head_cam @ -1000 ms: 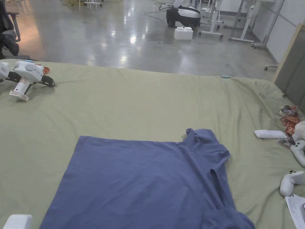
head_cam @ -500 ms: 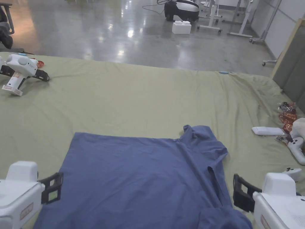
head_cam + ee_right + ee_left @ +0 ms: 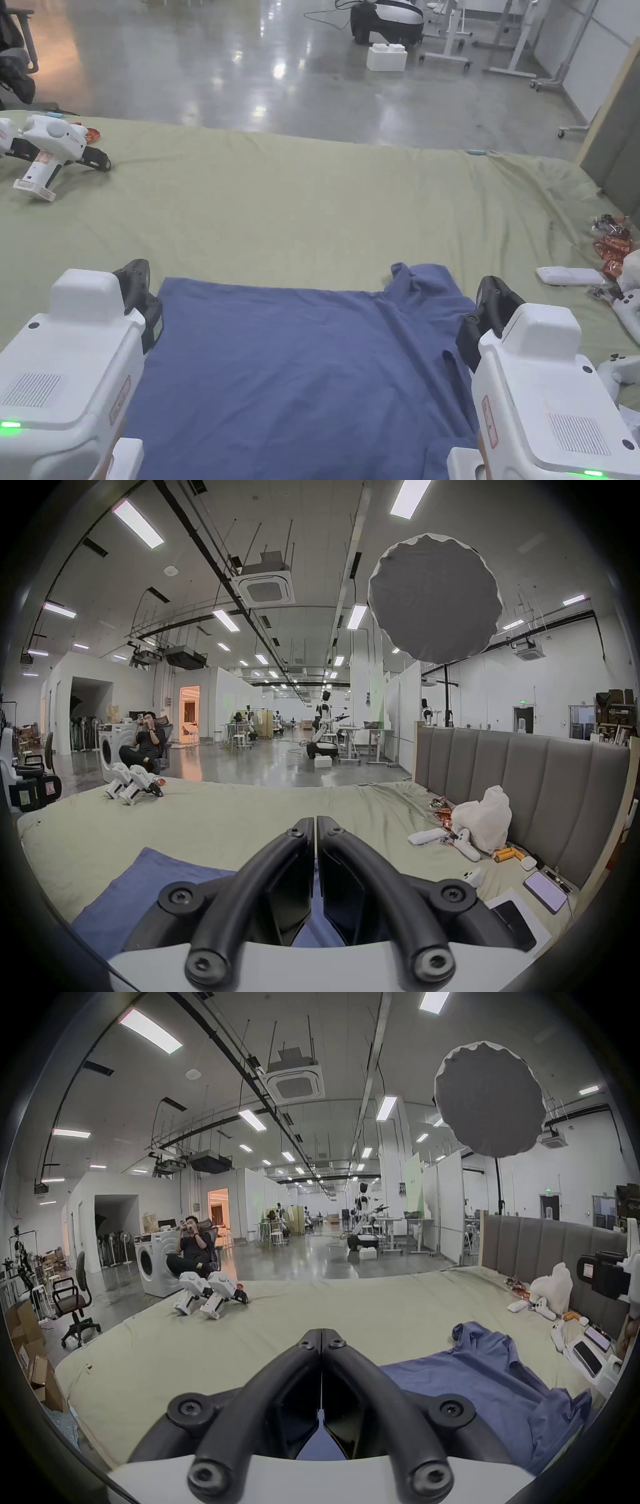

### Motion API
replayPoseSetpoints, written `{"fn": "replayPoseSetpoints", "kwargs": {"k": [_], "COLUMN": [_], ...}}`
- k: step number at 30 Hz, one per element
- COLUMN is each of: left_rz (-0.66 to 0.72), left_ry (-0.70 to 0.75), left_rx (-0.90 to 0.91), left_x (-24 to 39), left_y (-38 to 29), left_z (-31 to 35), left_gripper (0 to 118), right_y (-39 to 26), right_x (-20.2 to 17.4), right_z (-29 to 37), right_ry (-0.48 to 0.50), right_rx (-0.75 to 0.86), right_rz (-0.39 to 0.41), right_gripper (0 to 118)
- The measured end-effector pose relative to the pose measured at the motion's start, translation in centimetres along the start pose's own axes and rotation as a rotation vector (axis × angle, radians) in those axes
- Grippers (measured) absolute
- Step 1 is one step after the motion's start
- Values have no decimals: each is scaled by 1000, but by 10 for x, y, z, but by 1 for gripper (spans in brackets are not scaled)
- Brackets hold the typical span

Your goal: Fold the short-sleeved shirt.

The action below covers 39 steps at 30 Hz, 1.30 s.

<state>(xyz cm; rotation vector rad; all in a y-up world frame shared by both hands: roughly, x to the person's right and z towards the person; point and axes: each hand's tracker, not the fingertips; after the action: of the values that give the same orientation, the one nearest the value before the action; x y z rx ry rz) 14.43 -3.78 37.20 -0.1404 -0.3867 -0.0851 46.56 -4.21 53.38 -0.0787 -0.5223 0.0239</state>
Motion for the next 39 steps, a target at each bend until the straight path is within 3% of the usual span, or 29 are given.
{"fn": "replayPoseSetpoints", "kwargs": {"k": [6,11,17,18,22,23,29,32,35,38,39], "left_rz": [16,110,129,144,180,177,137,117,84,95,108], "left_ry": [-9,-31,-69,-69,-50,-36,20,43,14,-28,-38], "left_rx": [-72,-345,-688,-723,-882,-914,-1083,-1041,-1032,-1021,-1018], "left_x": [-17,-68,-97,-99,-95,-93,-81,-73,-65,-64,-64], "left_y": [-3,-28,-75,-81,-102,-108,-141,-145,-141,-137,-136], "left_z": [7,10,19,20,19,17,5,10,12,15,15], "left_gripper": [0,0,1,5,52,55,55,51,34,4,3], "right_y": [-1,-10,-29,-31,-40,-41,-49,-51,-52,-52,-52], "right_x": [-1,8,13,14,16,17,22,28,35,45,50], "right_z": [2,-2,-8,-8,-8,-8,-6,-3,1,5,7], "right_ry": [-15,-17,-20,-20,-12,-10,-14,-22,-31,-37,-40], "right_rx": [12,-42,-127,-138,-181,-192,-237,-249,-262,-276,-284], "right_rz": [-10,-9,-22,-23,-23,-21,-14,-19,-20,-25,-23], "right_gripper": [0,0,0,0,0,0,0,0,0,0,0]}}
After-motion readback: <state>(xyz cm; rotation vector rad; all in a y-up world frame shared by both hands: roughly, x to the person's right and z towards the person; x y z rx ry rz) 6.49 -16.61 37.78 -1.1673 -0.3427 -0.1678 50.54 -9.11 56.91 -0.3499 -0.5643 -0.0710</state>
